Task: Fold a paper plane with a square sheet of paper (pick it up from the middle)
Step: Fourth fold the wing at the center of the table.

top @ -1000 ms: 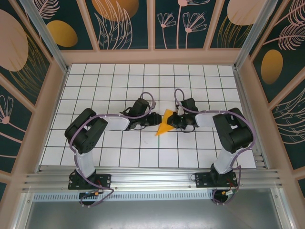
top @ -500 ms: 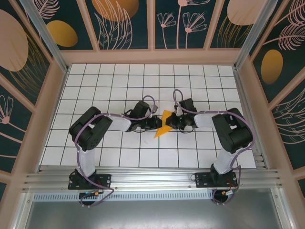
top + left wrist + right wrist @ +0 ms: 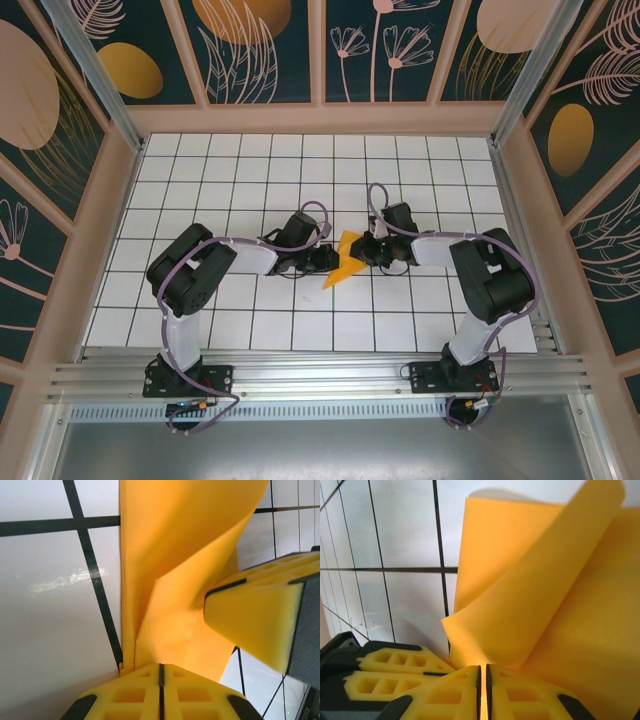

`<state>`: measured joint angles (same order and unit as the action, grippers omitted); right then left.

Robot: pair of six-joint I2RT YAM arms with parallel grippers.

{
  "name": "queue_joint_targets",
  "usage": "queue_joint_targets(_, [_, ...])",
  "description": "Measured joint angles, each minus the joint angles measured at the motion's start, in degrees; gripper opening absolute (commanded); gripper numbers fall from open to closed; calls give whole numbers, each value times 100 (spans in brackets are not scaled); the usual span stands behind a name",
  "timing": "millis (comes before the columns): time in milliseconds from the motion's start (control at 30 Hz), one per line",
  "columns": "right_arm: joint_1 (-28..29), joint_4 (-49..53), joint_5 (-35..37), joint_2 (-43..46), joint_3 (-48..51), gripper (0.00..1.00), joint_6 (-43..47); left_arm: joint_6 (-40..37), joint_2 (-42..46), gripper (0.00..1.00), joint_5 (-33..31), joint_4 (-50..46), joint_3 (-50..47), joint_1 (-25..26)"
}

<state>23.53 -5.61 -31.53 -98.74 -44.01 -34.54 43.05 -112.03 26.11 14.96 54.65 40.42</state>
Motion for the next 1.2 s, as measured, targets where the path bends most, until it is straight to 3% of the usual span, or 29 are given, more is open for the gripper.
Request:
queue_joint_targets(533, [-79,199,7,-573,-579,12,319,-149,24,9,-223,-260,98,46])
queue_joint_targets(1200, [-597,372,122,-955,-1141,12,577,-254,46,10,-326,-321,109,46])
